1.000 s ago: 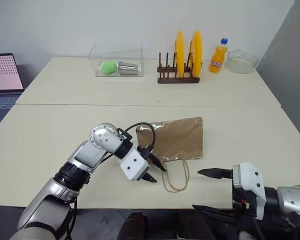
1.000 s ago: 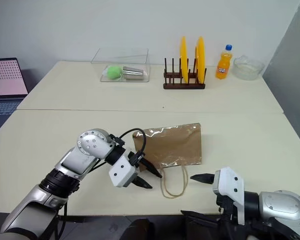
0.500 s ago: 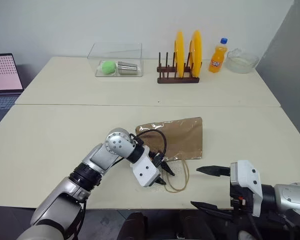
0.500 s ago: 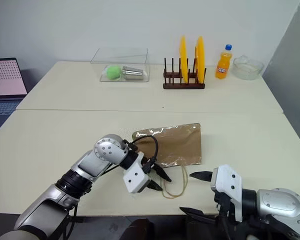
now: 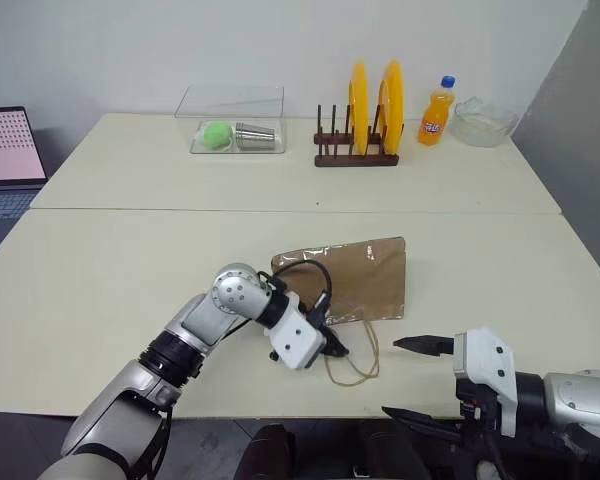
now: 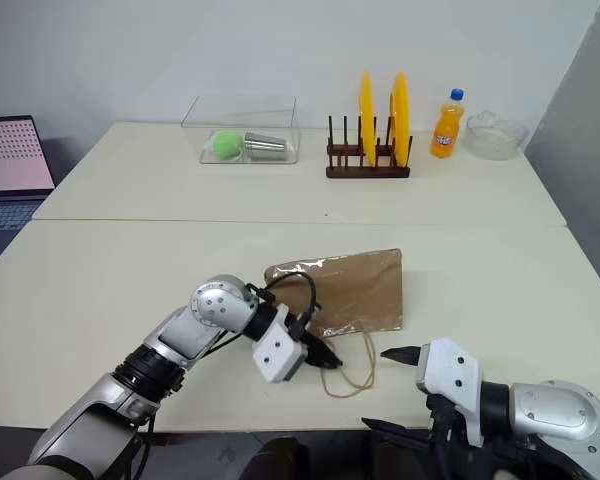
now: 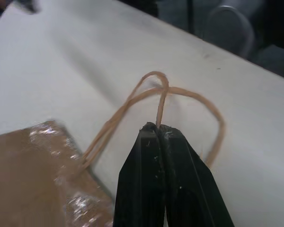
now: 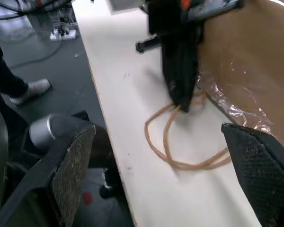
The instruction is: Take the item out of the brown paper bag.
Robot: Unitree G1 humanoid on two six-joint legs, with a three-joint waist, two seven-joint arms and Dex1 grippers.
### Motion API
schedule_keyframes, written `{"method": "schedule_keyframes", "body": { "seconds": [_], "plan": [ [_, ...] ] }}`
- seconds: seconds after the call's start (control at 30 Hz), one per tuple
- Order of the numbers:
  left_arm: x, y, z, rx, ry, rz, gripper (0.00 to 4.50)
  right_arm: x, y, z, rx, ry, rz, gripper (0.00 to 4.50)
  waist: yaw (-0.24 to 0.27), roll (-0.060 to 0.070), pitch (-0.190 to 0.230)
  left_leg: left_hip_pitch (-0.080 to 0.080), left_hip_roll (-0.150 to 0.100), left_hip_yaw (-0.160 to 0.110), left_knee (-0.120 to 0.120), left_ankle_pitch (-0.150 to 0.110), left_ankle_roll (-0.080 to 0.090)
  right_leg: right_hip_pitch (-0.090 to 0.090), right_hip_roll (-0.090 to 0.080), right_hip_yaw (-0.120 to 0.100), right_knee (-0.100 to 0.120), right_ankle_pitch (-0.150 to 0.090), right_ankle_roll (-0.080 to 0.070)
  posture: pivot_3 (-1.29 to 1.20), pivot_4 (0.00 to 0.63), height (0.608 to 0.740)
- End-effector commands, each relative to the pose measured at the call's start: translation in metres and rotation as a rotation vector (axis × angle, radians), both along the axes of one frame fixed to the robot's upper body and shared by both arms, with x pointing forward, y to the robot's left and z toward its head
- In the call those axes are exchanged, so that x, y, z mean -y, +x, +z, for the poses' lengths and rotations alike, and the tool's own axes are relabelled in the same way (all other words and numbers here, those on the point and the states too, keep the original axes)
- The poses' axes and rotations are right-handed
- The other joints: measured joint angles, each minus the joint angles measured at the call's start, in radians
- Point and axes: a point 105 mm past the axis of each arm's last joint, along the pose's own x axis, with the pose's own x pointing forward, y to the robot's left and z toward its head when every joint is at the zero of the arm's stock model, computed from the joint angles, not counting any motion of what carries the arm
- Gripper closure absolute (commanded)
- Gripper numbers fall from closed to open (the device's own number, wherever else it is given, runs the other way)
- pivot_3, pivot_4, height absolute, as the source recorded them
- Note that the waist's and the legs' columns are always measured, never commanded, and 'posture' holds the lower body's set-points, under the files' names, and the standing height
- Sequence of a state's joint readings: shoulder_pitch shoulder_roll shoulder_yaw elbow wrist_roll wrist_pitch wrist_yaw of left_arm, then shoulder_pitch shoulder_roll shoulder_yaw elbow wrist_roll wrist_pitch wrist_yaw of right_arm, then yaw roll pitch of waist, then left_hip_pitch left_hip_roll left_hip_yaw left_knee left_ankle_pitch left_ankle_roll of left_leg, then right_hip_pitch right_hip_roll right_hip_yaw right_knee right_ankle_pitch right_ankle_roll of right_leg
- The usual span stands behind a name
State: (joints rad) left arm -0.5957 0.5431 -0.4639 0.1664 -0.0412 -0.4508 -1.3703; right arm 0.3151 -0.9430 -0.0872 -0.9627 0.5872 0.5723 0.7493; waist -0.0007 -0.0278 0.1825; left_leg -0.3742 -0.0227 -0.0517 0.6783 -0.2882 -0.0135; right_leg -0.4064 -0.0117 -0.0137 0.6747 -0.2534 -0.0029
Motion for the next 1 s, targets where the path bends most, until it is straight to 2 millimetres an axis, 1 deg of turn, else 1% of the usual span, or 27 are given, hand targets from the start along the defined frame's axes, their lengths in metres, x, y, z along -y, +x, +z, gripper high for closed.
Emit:
{"method": "schedule_keyframes", "body": {
  "seconds": [0.03,0.13,0.27,0.37,0.5,0.57,0.7,0.8,1.0],
  "plan": [
    [-0.003,0.023,0.035,-0.045,-0.145,0.168,4.46,-0.004,-0.005,-0.002,0.095,-0.074,0.088,0.0,0.0,0.0,0.0,0.0,0.0,0.0,0.0,0.0,0.0,0.0,0.0,0.0,0.0,0.0,0.0,0.0,0.15,0.74],
    [-0.007,0.036,0.047,-0.071,-0.185,0.254,4.46,-0.002,-0.006,-0.014,0.147,-0.166,0.176,0.0,-0.001,0.0,0.0,0.0,0.0,0.0,0.0,0.0,0.0,0.0,0.0,-0.001,-0.001,0.0,0.0,0.0,0.15,0.74],
    [-0.008,0.041,0.054,-0.077,-0.206,0.284,4.46,-0.006,-0.003,-0.024,0.249,-0.238,0.279,0.0,-0.002,0.0,0.0,0.0,0.0,0.0,0.0,0.0,0.0,0.0,0.0,0.0,-0.001,0.0,0.0,0.0,0.15,0.74],
    [-0.004,0.042,0.059,-0.094,-0.234,0.296,4.46,-0.011,0.012,-0.028,0.363,-0.279,0.313,0.0,-0.002,-0.001,0.001,0.0,0.0,0.0,0.0,0.0,0.0,0.0,0.0,0.0,-0.001,0.0,0.0,0.0,0.15,0.74],
    [-0.004,0.042,0.061,-0.088,-0.238,0.299,4.46,-0.016,0.032,-0.035,0.475,-0.349,0.341,0.0,-0.001,-0.001,0.001,0.0,0.0,0.0,0.0,0.0,0.0,0.0,0.0,0.0,-0.001,0.0,0.0,0.0,0.15,0.74],
    [-0.006,0.043,0.063,-0.081,-0.244,0.305,4.46,-0.015,0.04,-0.041,0.517,-0.395,0.359,0.0,-0.001,-0.001,0.001,0.0,0.0,0.0,0.0,0.0,0.0,0.0,0.0,0.0,-0.001,0.0,0.0,0.0,0.15,0.74],
    [-0.008,0.045,0.067,-0.065,-0.243,0.305,4.46,-0.007,0.046,-0.051,0.555,-0.473,0.402,0.0,0.0,-0.001,0.001,0.0,0.0,0.0,0.0,0.0,0.0,0.0,0.0,0.0,-0.001,0.0,0.0,0.0,0.15,0.74],
    [-0.011,0.047,0.069,-0.054,-0.244,0.31,4.46,-0.004,0.054,-0.054,0.594,-0.507,0.415,0.0,0.0,-0.001,0.001,0.0,0.0,0.0,0.0,0.0,0.0,0.0,0.0,0.0,-0.001,0.0,0.0,0.0,0.15,0.74],
    [-0.016,0.05,0.071,-0.046,-0.244,0.327,4.46,-0.016,0.074,-0.047,0.672,-0.484,0.374,0.0,-0.002,-0.001,0.001,0.001,0.0,0.001,0.0,0.0,0.0,0.0,0.0,0.001,0.001,0.0,0.0,0.0,0.15,0.74]
  ]
}}
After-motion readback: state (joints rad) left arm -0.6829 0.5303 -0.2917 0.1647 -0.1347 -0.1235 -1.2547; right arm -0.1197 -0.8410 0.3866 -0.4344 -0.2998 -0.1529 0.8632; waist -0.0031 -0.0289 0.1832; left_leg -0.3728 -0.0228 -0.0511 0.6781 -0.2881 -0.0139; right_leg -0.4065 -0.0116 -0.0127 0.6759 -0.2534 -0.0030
